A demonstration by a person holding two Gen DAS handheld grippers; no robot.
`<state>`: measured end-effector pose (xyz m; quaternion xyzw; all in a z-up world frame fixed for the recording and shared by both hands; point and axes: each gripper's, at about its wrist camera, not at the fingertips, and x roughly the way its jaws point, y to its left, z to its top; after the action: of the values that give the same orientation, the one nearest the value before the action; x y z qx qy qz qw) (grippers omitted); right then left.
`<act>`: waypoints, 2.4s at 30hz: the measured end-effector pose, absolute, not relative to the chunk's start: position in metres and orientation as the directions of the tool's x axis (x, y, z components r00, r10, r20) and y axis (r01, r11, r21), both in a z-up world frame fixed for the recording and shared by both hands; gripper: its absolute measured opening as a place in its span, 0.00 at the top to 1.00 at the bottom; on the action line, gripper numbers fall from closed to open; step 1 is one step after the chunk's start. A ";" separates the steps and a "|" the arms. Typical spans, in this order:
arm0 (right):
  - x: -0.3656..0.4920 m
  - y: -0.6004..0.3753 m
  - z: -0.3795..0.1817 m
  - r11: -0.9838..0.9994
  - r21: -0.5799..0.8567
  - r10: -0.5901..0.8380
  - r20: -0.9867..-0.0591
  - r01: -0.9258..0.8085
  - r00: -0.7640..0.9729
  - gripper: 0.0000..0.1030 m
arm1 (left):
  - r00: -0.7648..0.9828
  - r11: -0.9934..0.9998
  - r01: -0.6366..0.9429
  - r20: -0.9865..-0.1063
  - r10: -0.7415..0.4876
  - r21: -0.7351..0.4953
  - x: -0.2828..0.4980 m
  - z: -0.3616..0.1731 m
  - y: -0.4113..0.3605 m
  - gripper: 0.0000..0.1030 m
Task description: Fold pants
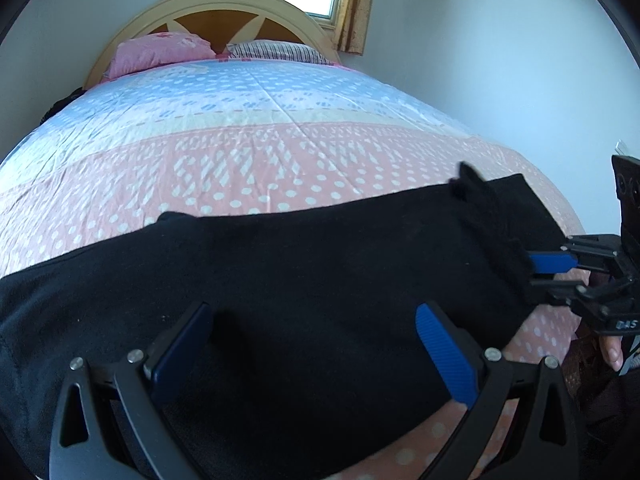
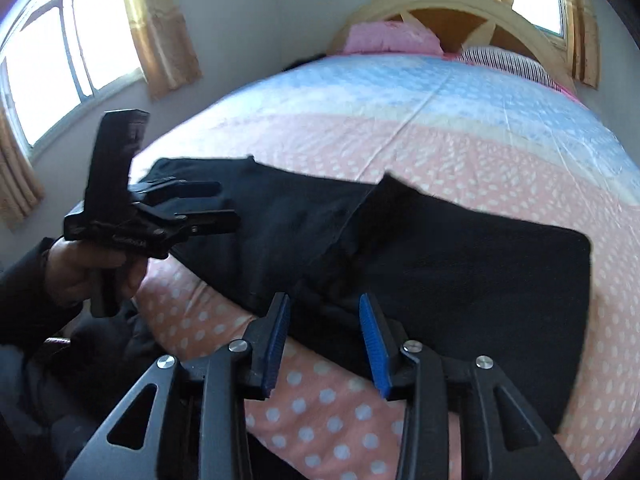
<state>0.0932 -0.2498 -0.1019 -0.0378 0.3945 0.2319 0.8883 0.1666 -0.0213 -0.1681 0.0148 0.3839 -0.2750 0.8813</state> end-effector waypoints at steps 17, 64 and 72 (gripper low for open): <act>0.086 -0.382 -0.094 0.871 0.486 0.334 -0.478 -0.072 0.813 0.50 | 0.290 0.729 0.566 -0.735 -0.613 -0.384 0.199 -0.158 -0.138 0.27; 0.093 -0.304 -0.129 0.892 0.319 0.452 -0.652 -0.320 0.609 0.43 | 0.337 0.783 0.398 -0.718 -0.610 -0.478 0.199 -0.176 -0.037 0.83; 0.088 -0.309 -0.115 0.899 0.313 0.436 -0.595 -0.305 0.675 0.43 | 0.417 0.837 0.377 -0.734 -0.536 -0.397 0.186 -0.156 0.007 0.36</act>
<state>0.0883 -0.3090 -0.1147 0.0941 0.3478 0.2036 0.9103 0.1859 0.0073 -0.1557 -0.0852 0.4662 -0.2727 0.8373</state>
